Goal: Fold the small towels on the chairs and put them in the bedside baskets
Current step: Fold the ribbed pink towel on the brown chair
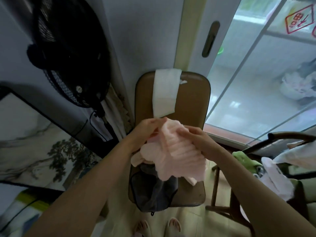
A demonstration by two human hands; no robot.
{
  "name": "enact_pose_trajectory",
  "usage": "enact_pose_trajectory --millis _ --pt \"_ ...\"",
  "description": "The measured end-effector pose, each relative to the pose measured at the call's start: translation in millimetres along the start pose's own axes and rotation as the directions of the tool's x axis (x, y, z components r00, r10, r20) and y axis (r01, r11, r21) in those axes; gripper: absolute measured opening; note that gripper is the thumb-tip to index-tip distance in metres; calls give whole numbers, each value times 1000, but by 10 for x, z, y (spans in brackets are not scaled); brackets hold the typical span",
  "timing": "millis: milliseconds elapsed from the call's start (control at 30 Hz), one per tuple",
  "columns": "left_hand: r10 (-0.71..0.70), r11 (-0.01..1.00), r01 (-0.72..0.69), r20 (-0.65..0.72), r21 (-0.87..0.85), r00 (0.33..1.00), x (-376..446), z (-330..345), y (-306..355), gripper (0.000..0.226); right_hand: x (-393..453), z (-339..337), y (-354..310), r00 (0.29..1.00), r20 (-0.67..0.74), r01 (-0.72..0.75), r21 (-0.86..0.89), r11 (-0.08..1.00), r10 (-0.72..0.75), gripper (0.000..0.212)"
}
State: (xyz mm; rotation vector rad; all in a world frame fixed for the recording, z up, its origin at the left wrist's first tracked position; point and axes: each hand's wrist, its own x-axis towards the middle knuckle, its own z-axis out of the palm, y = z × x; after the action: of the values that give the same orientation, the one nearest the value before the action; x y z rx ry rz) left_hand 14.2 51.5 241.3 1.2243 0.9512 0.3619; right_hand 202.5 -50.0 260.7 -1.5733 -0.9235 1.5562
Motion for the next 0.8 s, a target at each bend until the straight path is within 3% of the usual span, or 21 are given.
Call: enact_pose_trajectory --millis 100,200,267,333,400,467,567,633,733,800 --pt "110 984 -96 -88 151 990 -131 22 274 33 -76 -42 -217 998 -11 61 -86 994 -62 29" --pt "184 980 -166 -186 108 965 -167 8 461 16 -62 -23 -330 973 -105 169 -279 945 -205 22" --pt "191 981 -177 -254 75 948 -187 16 567 18 -37 44 -366 904 -215 268 -386 883 -369 20" --pt "207 978 -202 -297 48 932 -220 68 653 22 -58 157 -398 809 -303 385 -374 843 -504 23" --pt "223 974 -226 -298 24 928 -280 137 742 21 -94 284 -403 719 -315 492 -401 773 -620 29" --pt "230 972 -236 -288 14 930 -315 178 818 24 -129 416 -391 653 -323 533 -446 719 -685 32" --pt "248 967 -256 -297 14 922 -370 165 915 31 -143 501 -440 584 -424 538 -435 722 -692 18" --pt "256 964 -264 -304 15 917 -419 126 974 30 -155 481 -511 577 -435 540 -431 723 -691 9" --pt "264 964 -261 -329 54 907 -434 30 1038 22 -153 420 -675 615 -371 575 -394 718 -696 12" --pt "321 947 -283 -375 155 870 -432 -36 1081 26 -138 383 -820 633 -365 586 -351 731 -683 12"
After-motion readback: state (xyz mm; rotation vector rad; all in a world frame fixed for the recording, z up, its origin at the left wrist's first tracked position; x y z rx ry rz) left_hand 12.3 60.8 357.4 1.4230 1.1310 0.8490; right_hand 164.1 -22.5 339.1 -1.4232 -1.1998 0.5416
